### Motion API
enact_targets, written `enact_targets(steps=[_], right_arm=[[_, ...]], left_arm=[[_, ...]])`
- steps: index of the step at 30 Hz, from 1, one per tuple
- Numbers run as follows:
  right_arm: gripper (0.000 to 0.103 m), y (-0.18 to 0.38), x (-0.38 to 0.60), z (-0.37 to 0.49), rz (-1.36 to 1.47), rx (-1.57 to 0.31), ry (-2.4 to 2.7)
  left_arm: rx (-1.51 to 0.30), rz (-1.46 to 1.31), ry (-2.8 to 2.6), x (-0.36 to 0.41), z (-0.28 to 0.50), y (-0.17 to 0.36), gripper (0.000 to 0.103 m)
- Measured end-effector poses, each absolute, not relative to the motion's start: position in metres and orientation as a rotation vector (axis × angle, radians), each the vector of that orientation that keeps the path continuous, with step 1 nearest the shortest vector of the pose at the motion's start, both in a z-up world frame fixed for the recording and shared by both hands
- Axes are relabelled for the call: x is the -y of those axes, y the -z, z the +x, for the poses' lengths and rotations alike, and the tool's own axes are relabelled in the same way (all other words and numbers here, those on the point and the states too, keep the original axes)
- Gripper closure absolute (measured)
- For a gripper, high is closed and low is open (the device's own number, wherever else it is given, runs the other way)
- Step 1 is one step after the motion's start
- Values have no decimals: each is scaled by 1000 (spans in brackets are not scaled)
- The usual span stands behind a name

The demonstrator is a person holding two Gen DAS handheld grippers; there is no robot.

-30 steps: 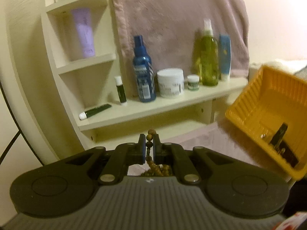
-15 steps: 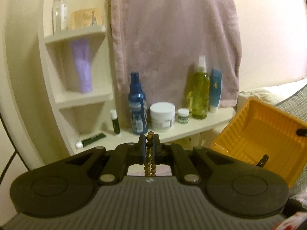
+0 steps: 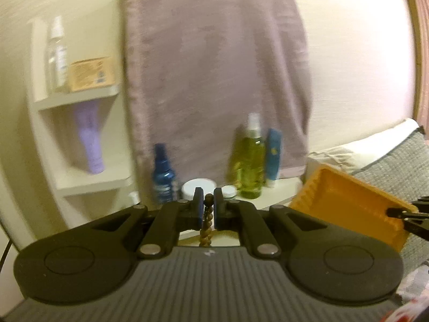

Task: Organize jewelry
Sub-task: 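Lift the necklace and carry it over the tray with the left tool, then lower the necklace into the tray and open the left tool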

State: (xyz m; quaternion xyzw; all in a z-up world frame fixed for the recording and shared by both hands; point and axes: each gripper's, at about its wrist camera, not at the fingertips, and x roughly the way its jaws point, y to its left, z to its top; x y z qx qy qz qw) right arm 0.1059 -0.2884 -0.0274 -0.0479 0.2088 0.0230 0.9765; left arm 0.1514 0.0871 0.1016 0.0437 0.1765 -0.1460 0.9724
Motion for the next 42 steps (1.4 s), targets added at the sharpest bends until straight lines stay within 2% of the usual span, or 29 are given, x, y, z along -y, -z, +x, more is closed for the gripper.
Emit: enact_targets(steps=[19, 33, 42], right_arm=[[96, 28, 290, 107, -94, -418, -59], [96, 28, 292, 108, -89, -421, -61], [96, 29, 292, 109, -84, -425, -58]], left_arm=[[-326, 85, 584, 16, 173, -127, 97], [-409, 133, 738, 88, 202, -106, 97], [-522, 194, 746, 110, 227, -72, 97]])
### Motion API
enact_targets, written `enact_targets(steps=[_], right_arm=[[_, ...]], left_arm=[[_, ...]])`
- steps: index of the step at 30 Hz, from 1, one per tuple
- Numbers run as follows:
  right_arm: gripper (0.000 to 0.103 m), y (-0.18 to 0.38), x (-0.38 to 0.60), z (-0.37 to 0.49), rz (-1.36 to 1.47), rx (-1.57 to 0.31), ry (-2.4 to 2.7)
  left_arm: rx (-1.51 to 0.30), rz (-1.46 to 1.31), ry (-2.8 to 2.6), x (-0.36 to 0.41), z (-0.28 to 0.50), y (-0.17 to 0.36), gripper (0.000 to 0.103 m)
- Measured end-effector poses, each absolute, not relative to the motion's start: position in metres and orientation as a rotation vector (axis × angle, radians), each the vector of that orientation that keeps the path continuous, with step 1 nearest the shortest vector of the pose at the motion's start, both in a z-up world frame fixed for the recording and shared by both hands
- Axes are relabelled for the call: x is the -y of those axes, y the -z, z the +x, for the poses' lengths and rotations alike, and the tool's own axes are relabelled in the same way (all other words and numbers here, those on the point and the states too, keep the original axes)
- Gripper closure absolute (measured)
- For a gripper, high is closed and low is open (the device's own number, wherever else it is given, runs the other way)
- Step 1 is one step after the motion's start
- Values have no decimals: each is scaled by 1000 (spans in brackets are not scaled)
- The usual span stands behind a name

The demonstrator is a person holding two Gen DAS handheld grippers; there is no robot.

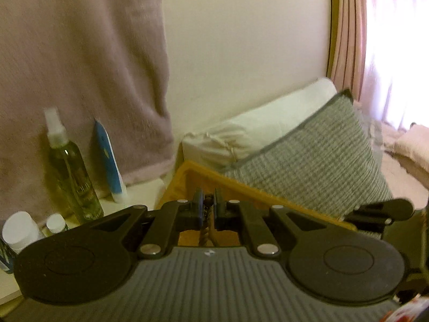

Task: Organize jewelry
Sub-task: 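Lower the necklace into the tray and open the left tool, then grasp the dark beaded bracelet beside the pearl strand with the left tool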

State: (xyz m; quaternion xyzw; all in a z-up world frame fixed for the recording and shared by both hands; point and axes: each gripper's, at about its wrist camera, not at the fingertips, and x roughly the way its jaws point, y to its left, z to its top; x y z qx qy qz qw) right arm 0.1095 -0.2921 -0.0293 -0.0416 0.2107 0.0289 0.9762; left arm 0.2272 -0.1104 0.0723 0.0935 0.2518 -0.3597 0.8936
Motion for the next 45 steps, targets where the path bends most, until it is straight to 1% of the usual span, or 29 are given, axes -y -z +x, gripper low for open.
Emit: enact_targets(steps=[6, 15, 17, 18, 19, 22, 25, 29, 34, 36, 38, 45], right_arm=[[96, 30, 293, 109, -80, -425, -57], [96, 30, 294, 110, -79, -429, -54], [96, 30, 294, 111, -80, -429, -54], [96, 30, 294, 110, -80, -430, -54], [96, 30, 294, 111, -79, -430, -54], [96, 30, 294, 111, -79, -428, -53], [96, 30, 294, 111, -78, -429, -54], [96, 31, 295, 111, -79, -430, -53], [96, 31, 295, 111, -81, -430, -53], [96, 31, 295, 110, -81, -429, -54], [96, 31, 295, 110, -81, -428, -53], [96, 31, 293, 108, -86, -427, -58]], left_arm=[[-607, 201, 730, 114, 245, -49, 97], [-657, 179, 733, 117, 255, -36, 97], [-655, 167, 728, 116, 255, -36, 95], [-650, 164, 725, 115, 255, -37, 93], [-644, 160, 723, 113, 255, -39, 87], [-616, 150, 702, 105, 252, -47, 87], [-568, 126, 661, 85, 247, -62, 86], [-513, 120, 585, 52, 237, -79, 80], [-491, 141, 460, 4, 224, -89, 77], [-486, 143, 404, -17, 217, -91, 75], [-479, 135, 363, -38, 210, -90, 68], [-503, 138, 241, -90, 185, -70, 67]])
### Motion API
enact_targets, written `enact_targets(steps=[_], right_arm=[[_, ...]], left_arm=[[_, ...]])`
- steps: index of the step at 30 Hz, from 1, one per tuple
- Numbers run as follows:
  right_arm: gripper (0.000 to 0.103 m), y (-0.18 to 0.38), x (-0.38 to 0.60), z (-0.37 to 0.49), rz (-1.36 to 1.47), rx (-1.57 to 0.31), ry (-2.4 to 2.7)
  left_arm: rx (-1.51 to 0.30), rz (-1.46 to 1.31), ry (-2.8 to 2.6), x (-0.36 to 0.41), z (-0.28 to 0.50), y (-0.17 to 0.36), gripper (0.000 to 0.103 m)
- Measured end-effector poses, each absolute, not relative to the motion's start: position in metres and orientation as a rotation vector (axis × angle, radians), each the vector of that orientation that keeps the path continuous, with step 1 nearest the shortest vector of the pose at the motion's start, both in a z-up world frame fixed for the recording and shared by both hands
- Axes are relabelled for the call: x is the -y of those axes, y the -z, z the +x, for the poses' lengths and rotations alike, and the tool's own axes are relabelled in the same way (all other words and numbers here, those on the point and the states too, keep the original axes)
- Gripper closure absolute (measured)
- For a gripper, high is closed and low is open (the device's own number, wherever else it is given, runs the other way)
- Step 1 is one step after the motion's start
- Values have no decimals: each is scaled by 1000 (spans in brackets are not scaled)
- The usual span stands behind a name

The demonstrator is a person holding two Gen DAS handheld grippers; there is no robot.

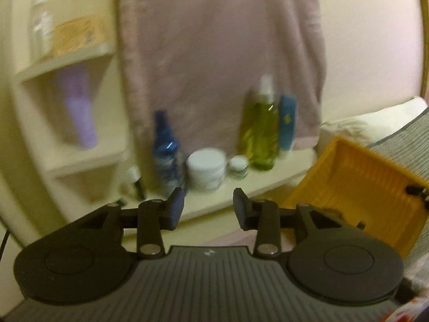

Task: Organize jewelry
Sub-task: 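Grasp the dark beaded bracelet beside the pearl strand with the left tool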

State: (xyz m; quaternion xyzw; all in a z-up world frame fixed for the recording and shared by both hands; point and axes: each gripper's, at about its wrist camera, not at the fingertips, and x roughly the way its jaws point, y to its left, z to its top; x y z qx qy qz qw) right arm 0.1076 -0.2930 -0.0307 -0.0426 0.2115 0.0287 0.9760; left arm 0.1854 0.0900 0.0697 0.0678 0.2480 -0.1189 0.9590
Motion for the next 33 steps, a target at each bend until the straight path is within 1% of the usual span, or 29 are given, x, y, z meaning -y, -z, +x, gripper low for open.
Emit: enact_targets(steps=[8, 16, 22, 27, 33], right_arm=[[96, 32, 293, 108, -91, -430, -57], [96, 32, 294, 110, -96, -439, -55], [96, 31, 293, 112, -99, -441, -49], [96, 32, 292, 112, -103, -440, -47], [96, 32, 292, 113, -106, -441, -47]], left_arm=[[-614, 198, 193, -99, 162, -3, 66], [-702, 139, 215, -98, 155, 54, 67], [-728, 108, 271, -104, 165, 67, 71], [-751, 93, 313, -107, 171, 74, 71], [-785, 87, 328, -109, 178, 79, 77]])
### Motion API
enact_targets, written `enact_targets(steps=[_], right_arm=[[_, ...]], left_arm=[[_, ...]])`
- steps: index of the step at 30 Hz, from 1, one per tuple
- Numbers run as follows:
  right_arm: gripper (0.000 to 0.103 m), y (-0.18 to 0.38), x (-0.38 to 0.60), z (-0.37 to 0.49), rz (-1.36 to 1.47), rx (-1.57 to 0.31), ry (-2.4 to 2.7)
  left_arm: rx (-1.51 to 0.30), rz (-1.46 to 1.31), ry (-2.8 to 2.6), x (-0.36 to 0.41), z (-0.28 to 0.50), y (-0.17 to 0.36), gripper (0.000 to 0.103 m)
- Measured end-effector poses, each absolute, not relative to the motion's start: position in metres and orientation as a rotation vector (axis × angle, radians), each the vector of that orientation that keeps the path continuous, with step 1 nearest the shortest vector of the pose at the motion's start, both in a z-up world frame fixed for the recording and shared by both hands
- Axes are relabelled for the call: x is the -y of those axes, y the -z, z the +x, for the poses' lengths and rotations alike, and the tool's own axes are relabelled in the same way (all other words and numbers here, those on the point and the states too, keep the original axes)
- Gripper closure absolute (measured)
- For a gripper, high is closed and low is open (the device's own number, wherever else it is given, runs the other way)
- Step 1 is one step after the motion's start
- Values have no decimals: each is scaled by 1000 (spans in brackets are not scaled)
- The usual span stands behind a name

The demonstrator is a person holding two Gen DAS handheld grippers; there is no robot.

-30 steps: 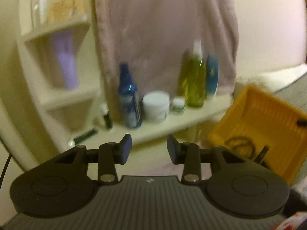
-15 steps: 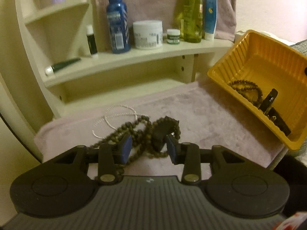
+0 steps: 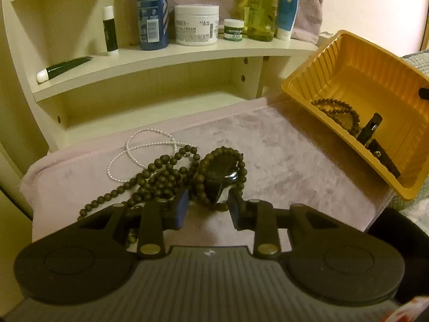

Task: Organize jewelry
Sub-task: 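Grasp the dark beaded bracelet beside the pearl strand with the left tool, then carry the bracelet into the tray and open the left tool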

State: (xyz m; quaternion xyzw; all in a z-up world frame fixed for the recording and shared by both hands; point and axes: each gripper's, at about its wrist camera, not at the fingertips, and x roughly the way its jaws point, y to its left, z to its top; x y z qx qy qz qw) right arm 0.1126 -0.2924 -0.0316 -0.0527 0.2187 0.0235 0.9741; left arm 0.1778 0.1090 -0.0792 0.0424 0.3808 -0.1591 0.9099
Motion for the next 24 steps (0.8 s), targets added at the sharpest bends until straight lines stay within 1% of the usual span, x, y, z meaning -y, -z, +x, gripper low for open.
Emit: enact_targets(steps=[3, 5, 6, 8, 15, 24], right_arm=[[96, 32, 292, 112, -108, -441, -48], [96, 32, 292, 112, -107, -441, -48], [96, 31, 292, 112, -107, -441, -48], [96, 31, 292, 112, -108, -441, -49], [96, 32, 293, 113, -110, -440, -51], [96, 31, 293, 113, -107, -439, -51]], left_arm=[[-788, 95, 334, -108, 178, 80, 83], [-790, 99, 333, -107, 179, 82, 90], [-791, 99, 332, -107, 179, 82, 90], [-791, 97, 331, -107, 178, 82, 97], [-756, 118, 327, -104, 170, 69, 97], [-671, 151, 377, -86, 162, 30, 97]])
